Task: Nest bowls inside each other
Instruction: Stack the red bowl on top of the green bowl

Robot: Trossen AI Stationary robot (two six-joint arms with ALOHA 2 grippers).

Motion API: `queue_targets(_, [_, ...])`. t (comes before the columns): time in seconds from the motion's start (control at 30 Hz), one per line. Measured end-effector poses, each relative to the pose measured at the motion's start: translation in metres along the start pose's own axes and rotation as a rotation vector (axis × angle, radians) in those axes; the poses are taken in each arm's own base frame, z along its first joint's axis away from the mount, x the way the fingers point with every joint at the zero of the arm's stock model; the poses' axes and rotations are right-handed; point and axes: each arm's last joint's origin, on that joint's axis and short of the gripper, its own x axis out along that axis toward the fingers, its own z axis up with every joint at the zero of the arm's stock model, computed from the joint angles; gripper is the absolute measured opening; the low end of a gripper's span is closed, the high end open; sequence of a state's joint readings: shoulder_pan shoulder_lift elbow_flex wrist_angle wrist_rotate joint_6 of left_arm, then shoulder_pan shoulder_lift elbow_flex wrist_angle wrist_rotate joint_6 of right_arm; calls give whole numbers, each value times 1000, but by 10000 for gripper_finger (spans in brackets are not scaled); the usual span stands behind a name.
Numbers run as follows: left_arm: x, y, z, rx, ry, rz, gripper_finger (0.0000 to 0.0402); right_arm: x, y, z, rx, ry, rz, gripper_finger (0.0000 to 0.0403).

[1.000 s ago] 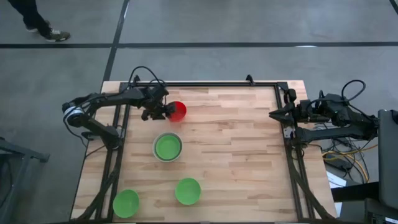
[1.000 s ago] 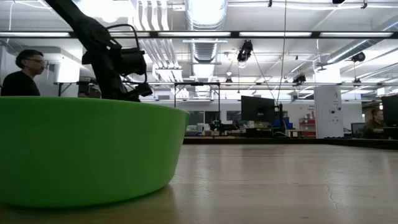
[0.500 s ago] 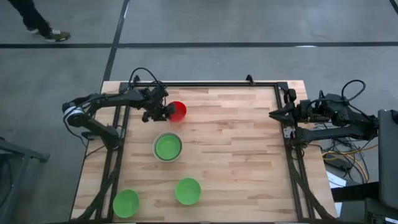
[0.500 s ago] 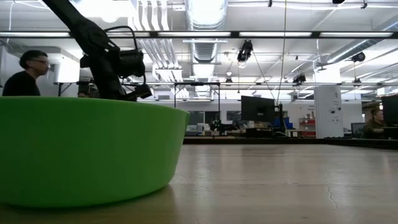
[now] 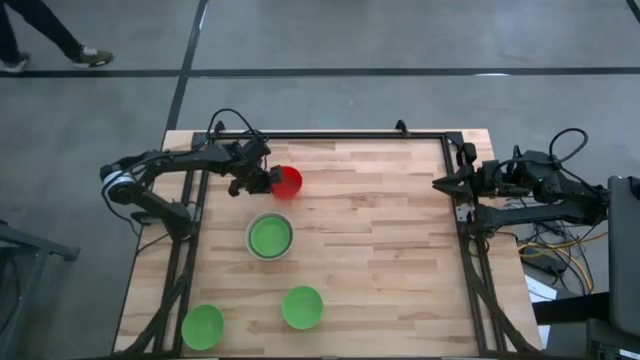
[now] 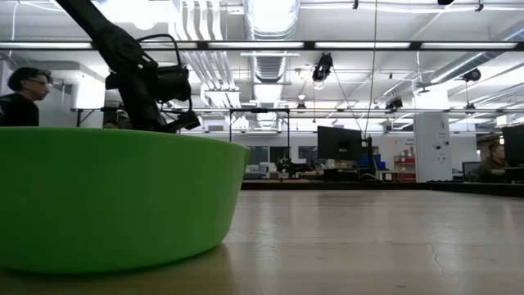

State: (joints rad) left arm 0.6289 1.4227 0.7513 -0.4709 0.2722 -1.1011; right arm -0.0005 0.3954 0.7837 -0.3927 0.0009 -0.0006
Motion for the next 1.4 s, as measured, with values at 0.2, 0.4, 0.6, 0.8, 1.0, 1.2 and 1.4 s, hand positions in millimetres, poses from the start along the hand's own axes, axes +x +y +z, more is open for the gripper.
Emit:
queue_targets(0.2, [0,0,0,0,0,0,43,0,0,0,0,0,0,34])
queue_targets(0.4, [0,0,0,8,0,1,11,0,0,0,0,0,1,34])
queue_targets(0.6, [0,0,0,9,-3,2,7,0,0,0,0,0,0,34])
queue_targets(0.8, [-1,-2,1,27,-7,-3,5,0,0,0,0,0,1,34])
queue_targets(1.0, [-11,-11,3,67,-14,24,4,0,0,0,0,0,0,34])
queue_targets(1.2, [-28,-25,6,131,-44,67,3,0,0,0,0,0,0,34])
queue_targets(1.4, [-38,-35,8,165,-61,53,2,0,0,0,0,0,0,34])
